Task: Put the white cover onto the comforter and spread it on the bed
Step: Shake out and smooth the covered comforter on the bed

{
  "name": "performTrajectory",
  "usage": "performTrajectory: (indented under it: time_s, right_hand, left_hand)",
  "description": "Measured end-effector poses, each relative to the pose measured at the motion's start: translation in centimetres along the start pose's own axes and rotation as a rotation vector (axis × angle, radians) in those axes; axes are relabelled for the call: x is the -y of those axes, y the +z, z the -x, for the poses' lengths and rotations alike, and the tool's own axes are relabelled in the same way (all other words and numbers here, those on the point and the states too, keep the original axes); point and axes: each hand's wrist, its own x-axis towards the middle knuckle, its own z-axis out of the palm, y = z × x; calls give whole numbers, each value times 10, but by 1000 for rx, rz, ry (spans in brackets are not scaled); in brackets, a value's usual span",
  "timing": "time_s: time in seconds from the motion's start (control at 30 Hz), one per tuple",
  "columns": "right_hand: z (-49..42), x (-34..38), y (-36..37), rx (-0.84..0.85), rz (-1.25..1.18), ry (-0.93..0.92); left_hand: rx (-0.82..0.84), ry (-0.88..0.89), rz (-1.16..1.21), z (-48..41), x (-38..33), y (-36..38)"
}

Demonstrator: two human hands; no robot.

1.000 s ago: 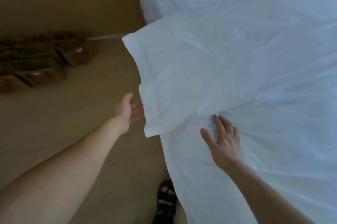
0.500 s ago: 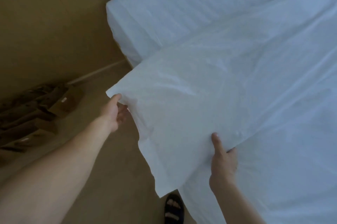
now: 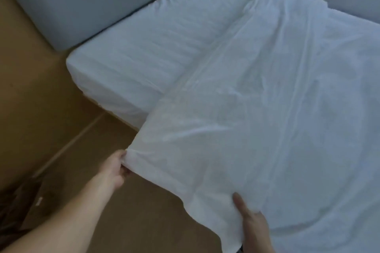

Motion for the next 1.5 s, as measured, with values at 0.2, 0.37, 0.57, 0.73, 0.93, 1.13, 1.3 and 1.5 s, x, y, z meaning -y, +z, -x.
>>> performTrajectory:
  time_s: [0.2, 0.37, 0.57, 0.73, 0.93, 1.13, 1.3, 1.5]
  right_hand:
    - [54, 17, -5, -111, -66, -86]
    - [89, 34, -32, -76, -134, -228]
    - [95, -10, -46, -57, -233, -164]
    - [70, -55, -29, -107, -279, -67]
    - [55, -81, -14, -115, -235, -12]
    - [54, -90, -14, 33, -526, 69]
    - [64, -91, -6, -10, -632, 54]
    - [90, -91, -18, -121, -509, -80]
  left_hand:
    - [138, -94, -297, 9, -21, -37]
    - [229, -48, -435, 26, -38, -69]
    - [126, -28, -427, 41, -26, -92]
    - [67, 46, -728, 19, -18, -70]
    - [309, 391, -882, -22, -31, -24]
    - [574, 235, -950, -34, -35, 0]
    - [559, 219, -1077, -35, -24, -10]
    - [593, 90, -1066, -28, -56, -49]
